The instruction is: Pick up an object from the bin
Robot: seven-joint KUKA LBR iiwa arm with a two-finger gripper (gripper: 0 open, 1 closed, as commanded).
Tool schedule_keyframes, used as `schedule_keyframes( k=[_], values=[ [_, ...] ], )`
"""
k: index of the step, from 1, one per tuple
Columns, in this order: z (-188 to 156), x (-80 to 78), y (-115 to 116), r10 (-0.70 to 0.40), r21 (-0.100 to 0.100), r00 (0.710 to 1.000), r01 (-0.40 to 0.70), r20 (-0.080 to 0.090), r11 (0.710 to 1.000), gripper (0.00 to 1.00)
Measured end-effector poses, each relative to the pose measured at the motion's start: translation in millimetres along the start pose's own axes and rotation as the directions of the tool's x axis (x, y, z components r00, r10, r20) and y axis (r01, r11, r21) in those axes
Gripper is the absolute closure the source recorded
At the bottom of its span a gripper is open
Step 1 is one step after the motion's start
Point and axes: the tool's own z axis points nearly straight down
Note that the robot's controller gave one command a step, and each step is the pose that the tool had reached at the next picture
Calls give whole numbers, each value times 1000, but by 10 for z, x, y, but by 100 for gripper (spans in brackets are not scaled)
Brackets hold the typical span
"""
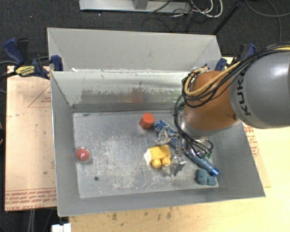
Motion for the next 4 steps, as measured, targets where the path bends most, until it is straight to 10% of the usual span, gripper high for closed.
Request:
schedule_keyframes(
  k=[2, 3, 4],
  values=[
    [236, -77, 153, -50, 7, 999, 50, 6, 999, 0],
    [212, -103, 168, -50, 5, 999, 50, 15, 999, 100],
    [112, -118, 171, -47, 1, 999, 47, 4, 999, 100]
  ],
)
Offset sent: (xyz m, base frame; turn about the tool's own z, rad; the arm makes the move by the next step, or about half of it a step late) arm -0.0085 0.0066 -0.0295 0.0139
